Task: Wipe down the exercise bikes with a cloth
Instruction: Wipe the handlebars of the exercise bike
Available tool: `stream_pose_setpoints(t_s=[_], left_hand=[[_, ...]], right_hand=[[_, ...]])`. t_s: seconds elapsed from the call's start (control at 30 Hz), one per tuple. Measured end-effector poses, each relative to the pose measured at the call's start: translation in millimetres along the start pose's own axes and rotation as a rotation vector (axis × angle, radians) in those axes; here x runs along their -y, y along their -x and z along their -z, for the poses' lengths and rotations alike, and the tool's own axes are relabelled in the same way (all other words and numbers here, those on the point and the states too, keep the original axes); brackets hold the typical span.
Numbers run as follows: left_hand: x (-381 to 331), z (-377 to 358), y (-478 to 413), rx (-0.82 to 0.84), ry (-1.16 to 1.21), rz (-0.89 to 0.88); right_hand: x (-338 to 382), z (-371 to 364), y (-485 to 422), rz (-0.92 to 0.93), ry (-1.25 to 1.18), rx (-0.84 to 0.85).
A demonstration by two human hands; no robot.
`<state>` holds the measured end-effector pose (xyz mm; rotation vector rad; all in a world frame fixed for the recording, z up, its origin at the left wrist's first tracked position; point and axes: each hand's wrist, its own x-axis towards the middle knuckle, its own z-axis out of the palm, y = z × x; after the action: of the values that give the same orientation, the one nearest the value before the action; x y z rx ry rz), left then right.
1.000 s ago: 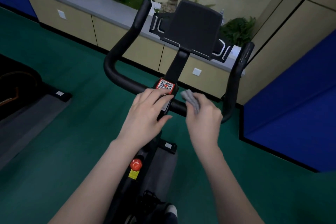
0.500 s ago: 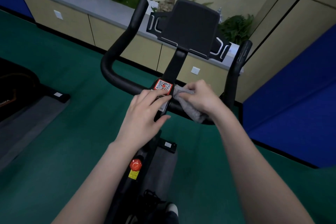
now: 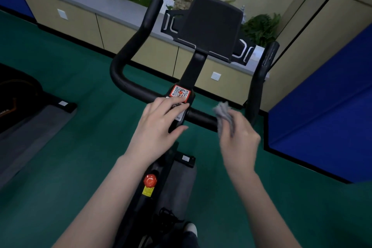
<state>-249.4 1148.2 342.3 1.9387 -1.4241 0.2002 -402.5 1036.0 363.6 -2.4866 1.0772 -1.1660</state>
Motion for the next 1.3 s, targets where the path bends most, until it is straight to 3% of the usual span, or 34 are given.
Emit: stream_pose_setpoints(t_s=[0.13, 0.37, 0.57, 0.67, 0.83, 0.97, 1.1, 1.3], left_hand=[[1.0, 1.3, 1.3, 0.019, 0.004, -0.009], [4.9, 9.2, -0.6, 0.081, 0.074, -0.020], [10.1, 16.0, -1.1, 0.130, 0.181, -0.019], [9.9, 15.0, 1.0, 0.129, 0.194, -0.011], [8.2, 14.1, 2.8, 0.127, 0.193, -0.001], [8.5, 15.8, 3.6, 0.148, 0.193, 0.005], [10.9, 16.9, 4.0, 0.173, 0.182, 0.002], [10.2, 17.0, 5.0, 0.170, 0.158, 0.001]], right_hand=[[-3.8, -4.8, 21.8, -0.159, -0.089, -0.232], [29.8, -40.8, 35.2, -0.224, -0.231, -0.246], [48.3, -55.1, 39.7, -0.242, -0.406, -0.182], [39.0, -44.7, 47.6, -0.344, -0.537, -0.098], [31.9, -30.9, 80.4, -0.683, -0.807, 0.113], [36.4, -41.3, 62.4, -1.073, -1.086, 0.114], [45.2, -50.9, 36.4, -1.117, -1.270, 0.112], [44.6, -49.1, 28.9, -1.182, -1.347, 0.163]])
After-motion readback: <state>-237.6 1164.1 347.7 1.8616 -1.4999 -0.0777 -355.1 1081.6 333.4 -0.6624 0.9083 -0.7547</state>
